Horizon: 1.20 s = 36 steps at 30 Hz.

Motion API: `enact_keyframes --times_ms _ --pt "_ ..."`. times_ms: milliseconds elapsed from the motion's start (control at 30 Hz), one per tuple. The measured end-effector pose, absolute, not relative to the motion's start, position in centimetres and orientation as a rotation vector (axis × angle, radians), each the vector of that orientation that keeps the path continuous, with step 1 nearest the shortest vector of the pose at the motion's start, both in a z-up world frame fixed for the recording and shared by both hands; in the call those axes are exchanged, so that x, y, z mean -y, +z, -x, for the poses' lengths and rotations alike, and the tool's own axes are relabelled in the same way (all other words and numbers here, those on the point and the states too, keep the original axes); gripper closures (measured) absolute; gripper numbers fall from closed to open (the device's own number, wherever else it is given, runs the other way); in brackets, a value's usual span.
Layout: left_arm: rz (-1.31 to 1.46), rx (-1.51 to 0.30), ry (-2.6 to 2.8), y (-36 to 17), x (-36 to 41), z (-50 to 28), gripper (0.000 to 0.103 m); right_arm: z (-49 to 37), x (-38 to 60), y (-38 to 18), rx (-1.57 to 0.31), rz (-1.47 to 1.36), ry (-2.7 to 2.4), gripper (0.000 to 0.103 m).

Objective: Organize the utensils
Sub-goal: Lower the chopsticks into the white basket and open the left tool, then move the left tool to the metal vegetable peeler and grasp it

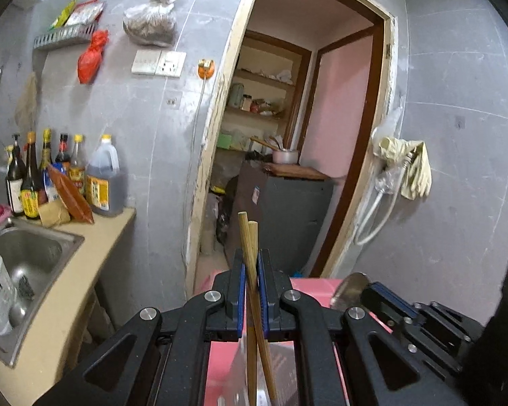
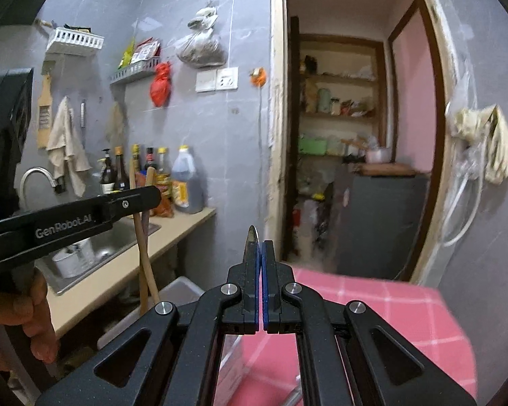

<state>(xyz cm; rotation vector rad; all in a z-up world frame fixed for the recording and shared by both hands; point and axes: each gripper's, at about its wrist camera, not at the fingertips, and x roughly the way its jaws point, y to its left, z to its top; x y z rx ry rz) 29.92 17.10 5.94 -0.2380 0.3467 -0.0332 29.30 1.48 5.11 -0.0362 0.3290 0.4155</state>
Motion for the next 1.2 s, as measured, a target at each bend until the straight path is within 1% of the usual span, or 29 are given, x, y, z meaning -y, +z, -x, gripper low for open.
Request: enact_keyframes --times_ms 100,433,500,533,600,667,733,767,800,867,900,933,967,1000,1033,1067,1100,1133,1200 --pt "0.258 -0.339 -0.051 5.4 -17.5 -28.8 0.096 -29.6 -0.9 4.1 -0.361 0.004 0.45 0.101" --pt "0.308 -0.404 -0.096 4.6 -18.0 -28.1 0.096 -29.9 -0.2 2.5 -0.426 -0.056 0.512 0.099" --pt "0.325 -0.415 -0.103 4.5 -18.2 -27.8 0.094 -29.7 0.2 2.3 -0.435 -0.075 0.519 0.099" --pt "0.334 -0.42 -0.106 4.3 -18.3 -27.7 0.092 -29.6 0.5 2.3 -0.435 -0.086 0.519 0.099" --pt "0.352 -0.424 -0.107 4.2 -18.4 -27.5 0.082 -29.4 1.1 2.3 -0.436 -0.109 0.514 0.099" --pt "0.367 -0.419 -0.107 4.1 -18.4 -27.0 0.067 -29.2 1.6 2.4 -0.434 -0.123 0.504 0.098" --pt "0.371 -0.408 -0.112 4.1 -18.3 -26.5 0.061 -28.9 2.6 2.6 -0.428 -0.136 0.478 0.094" --pt "0.367 -0.407 -0.112 4.1 -18.1 -26.3 0.057 -28.6 3.2 2.8 -0.422 -0.147 0.462 0.085" --pt "0.36 -0.404 -0.111 4.2 -17.8 -26.0 0.053 -28.3 3.9 3.0 -0.414 -0.157 0.445 0.072" --pt "0.345 -0.393 -0.108 4.4 -17.3 -25.4 0.037 -27.6 5.2 3.6 -0.391 -0.177 0.412 0.059" --pt "0.335 -0.381 -0.105 4.6 -16.8 -25.0 0.033 -27.3 5.9 3.9 -0.383 -0.182 0.393 0.054" --pt "0.329 -0.371 -0.103 4.7 -16.5 -24.6 0.024 -27.0 6.4 4.2 -0.378 -0.187 0.38 0.051" --pt "0.321 -0.359 -0.095 4.9 -16.1 -24.2 0.014 -26.6 7.2 4.5 -0.371 -0.191 0.364 0.045" --pt "0.312 -0.345 -0.079 5.0 -15.6 -23.7 0.01 -26.0 8.1 4.6 -0.359 -0.194 0.343 0.037" --pt "0.307 -0.334 -0.065 5.0 -15.2 -23.3 0.003 -25.6 8.8 4.8 -0.349 -0.193 0.327 0.033" --pt "0.302 -0.322 -0.053 5.0 -14.8 -22.9 0.0 -25.1 9.5 5.0 -0.34 -0.189 0.311 0.025" --pt "0.298 -0.308 -0.043 5.1 -14.4 -22.5 0.0 -24.6 10.2 5.0 -0.332 -0.184 0.295 0.019" --pt "0.288 -0.294 -0.029 5.0 -13.8 -22.0 0.0 -24.2 10.8 5.2 -0.325 -0.18 0.282 0.015" --pt "0.265 -0.283 -0.014 4.7 -12.6 -21.4 0.0 -23.4 12.1 5.2 -0.314 -0.168 0.25 0.003"
